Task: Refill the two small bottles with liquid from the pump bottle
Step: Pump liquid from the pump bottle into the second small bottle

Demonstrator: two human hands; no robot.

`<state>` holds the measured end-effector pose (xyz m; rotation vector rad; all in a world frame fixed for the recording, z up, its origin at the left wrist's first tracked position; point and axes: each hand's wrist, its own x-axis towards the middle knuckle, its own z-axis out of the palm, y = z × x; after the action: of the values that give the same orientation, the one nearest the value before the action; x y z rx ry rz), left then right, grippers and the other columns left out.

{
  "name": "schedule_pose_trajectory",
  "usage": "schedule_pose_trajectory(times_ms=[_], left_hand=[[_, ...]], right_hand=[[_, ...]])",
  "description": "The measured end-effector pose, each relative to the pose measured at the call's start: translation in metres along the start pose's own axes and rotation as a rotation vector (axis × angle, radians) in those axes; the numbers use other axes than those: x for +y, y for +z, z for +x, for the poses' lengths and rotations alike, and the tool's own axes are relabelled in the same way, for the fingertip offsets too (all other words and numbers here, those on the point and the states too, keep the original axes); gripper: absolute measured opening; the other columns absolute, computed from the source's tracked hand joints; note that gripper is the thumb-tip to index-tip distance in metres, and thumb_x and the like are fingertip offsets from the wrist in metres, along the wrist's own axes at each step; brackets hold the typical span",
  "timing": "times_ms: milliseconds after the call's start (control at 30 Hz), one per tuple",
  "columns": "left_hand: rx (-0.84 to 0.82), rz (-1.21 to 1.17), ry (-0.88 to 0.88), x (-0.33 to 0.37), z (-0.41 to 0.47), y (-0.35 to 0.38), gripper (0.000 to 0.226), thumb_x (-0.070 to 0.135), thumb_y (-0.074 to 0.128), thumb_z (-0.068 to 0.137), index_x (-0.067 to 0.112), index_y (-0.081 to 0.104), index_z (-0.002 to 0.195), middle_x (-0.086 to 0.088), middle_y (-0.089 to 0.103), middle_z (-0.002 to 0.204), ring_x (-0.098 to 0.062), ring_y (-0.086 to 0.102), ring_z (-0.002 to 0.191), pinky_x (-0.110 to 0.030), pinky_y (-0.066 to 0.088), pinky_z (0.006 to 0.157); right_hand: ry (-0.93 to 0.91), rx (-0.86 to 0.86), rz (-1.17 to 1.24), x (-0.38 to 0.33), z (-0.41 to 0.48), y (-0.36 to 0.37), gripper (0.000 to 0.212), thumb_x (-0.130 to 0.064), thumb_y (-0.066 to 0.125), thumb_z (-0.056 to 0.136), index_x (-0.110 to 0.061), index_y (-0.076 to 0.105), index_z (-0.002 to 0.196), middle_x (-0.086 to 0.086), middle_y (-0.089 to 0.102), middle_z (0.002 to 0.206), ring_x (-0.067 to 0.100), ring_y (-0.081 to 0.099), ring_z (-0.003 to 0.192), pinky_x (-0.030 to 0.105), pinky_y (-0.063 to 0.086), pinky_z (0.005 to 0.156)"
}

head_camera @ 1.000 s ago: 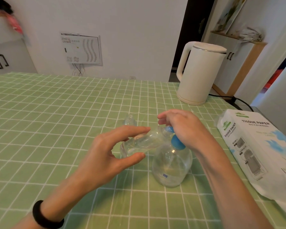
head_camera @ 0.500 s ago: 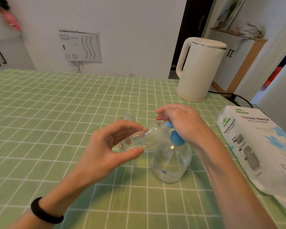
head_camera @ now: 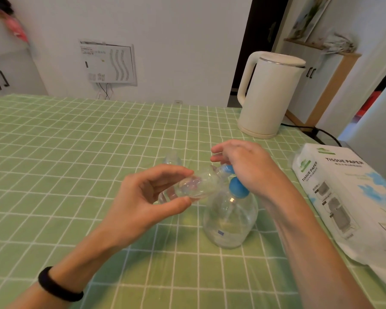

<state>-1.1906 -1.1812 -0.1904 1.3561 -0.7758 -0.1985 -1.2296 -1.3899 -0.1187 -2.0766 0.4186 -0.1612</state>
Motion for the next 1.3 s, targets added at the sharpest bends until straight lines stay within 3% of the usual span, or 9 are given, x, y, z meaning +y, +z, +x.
schedule_pose_trajectory(times_ms=[167,333,633,833,1000,1167,1300], left_hand=[[-0.008,-0.078,-0.06,0.0037,-0.0012,0.0001,0.039,0.018,0.082,0.078,0.016,0.079,0.116,-0.005,0.079,0.122,-0.021,0.075,0.117,-0.025,0.059,0.095],[-0.016,-0.088,-0.09,0.0035,-0.0007,0.0023,0.039,0.02,0.081,0.08,0.022,0.077,0.118,-0.003,0.079,0.124,-0.02,0.076,0.114,-0.021,0.06,0.087],[-0.019,-0.081,-0.097,0.0041,0.0001,0.0022,0.036,0.02,0.08,0.083,0.022,0.075,0.119,-0.006,0.081,0.119,-0.022,0.079,0.108,-0.022,0.06,0.084],[-0.008,-0.108,-0.111,0.0069,-0.0008,0.0034,0.034,0.019,0.082,0.081,0.021,0.074,0.114,-0.01,0.081,0.116,-0.024,0.08,0.104,-0.022,0.061,0.079],[-0.033,-0.071,-0.093,0.0078,0.0006,-0.002,0.037,0.019,0.086,0.077,0.02,0.074,0.113,-0.009,0.079,0.12,-0.025,0.077,0.112,-0.025,0.062,0.084],[-0.042,0.041,-0.008,0.0083,0.0018,-0.0045,0.039,0.021,0.087,0.076,0.023,0.076,0.114,-0.004,0.079,0.119,-0.021,0.076,0.115,-0.026,0.059,0.096],[-0.024,0.162,0.054,0.009,0.0012,-0.0043,0.042,0.027,0.087,0.076,0.029,0.076,0.117,0.001,0.079,0.12,-0.019,0.076,0.113,-0.029,0.06,0.097]], right_hand=[[0.037,-0.026,0.032,0.0015,-0.0026,0.0037,0.03,-0.019,0.045,0.098,-0.03,0.073,0.1,-0.012,0.075,0.104,0.004,0.064,0.105,0.026,0.045,0.09],[-0.004,0.003,0.038,-0.0015,-0.0029,0.0011,0.031,-0.023,0.044,0.1,-0.028,0.073,0.109,-0.013,0.073,0.111,0.006,0.063,0.11,0.033,0.046,0.103],[0.02,0.016,0.079,0.0009,-0.0004,0.0033,0.032,-0.016,0.045,0.097,-0.027,0.076,0.101,-0.011,0.077,0.104,0.005,0.066,0.103,0.022,0.046,0.084],[-0.004,0.024,0.073,0.001,-0.002,0.0016,0.03,-0.019,0.045,0.098,-0.029,0.074,0.101,-0.011,0.075,0.106,0.004,0.064,0.105,0.028,0.047,0.094],[-0.044,0.032,0.059,0.0009,-0.0013,0.0008,0.03,-0.023,0.046,0.099,-0.029,0.075,0.102,-0.013,0.074,0.108,0.004,0.064,0.107,0.032,0.047,0.098],[-0.001,0.007,0.051,0.0023,-0.0011,0.0039,0.032,-0.018,0.045,0.098,-0.028,0.076,0.102,-0.013,0.076,0.105,0.002,0.064,0.105,0.023,0.046,0.089],[0.008,-0.003,0.047,0.0027,-0.0026,0.0033,0.031,-0.021,0.045,0.099,-0.028,0.074,0.106,-0.012,0.074,0.109,0.006,0.064,0.109,0.03,0.045,0.097]])
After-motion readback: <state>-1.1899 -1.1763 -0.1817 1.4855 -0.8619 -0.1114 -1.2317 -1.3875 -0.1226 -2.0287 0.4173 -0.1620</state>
